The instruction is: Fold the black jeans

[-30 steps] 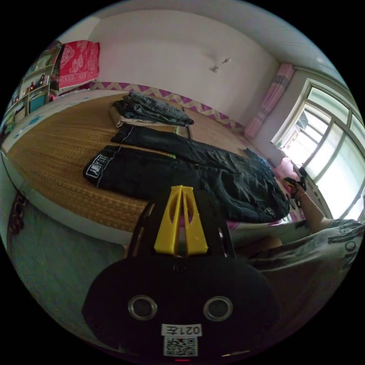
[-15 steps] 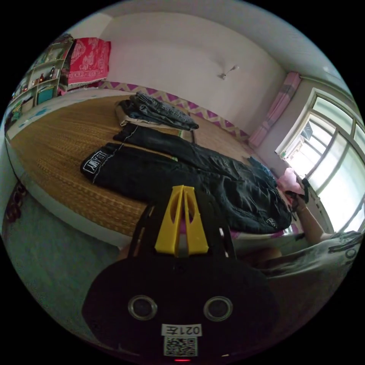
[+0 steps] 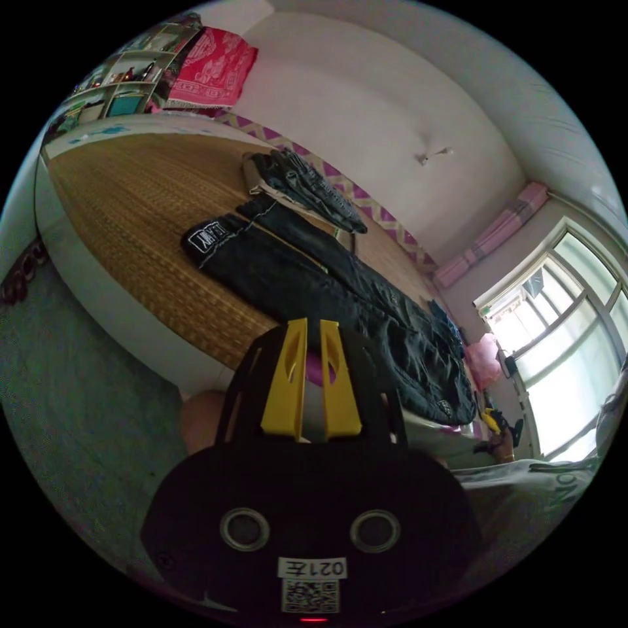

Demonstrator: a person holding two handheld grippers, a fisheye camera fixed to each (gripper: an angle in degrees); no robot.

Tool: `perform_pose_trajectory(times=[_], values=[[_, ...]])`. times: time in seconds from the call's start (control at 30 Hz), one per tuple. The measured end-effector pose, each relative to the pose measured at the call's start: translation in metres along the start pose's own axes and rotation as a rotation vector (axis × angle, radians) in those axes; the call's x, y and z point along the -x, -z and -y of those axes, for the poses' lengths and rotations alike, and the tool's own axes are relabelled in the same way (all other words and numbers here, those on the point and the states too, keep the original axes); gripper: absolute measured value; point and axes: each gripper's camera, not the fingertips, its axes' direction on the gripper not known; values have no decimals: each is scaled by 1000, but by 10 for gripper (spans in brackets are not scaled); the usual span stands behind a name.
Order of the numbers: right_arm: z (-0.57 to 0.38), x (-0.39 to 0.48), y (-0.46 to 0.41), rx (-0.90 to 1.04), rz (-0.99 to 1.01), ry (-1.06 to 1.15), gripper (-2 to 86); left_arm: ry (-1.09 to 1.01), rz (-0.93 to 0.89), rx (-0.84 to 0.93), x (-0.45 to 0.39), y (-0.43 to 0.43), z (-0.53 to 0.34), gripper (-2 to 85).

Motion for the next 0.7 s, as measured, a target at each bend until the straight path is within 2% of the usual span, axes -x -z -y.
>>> perform_pose_trajectory(times=[0.1,0.33,0.5,0.6,0.7], values=[[-16,-14,-10,26,87,-53,107,30,0,-1,11,3,4,39],[-16,-40,-37,23,91,-190,113,151,-21,13,43,5,12,69],[-8,-55,-50,27,183,-265,115,231,-108,2,64,5,18,82],[-7,-57,-62,43,237,-274,112,265,-161,-21,72,4,26,81],[-5,-54,-67,29,209,-256,111,292,-162,-44,82,2,39,79]])
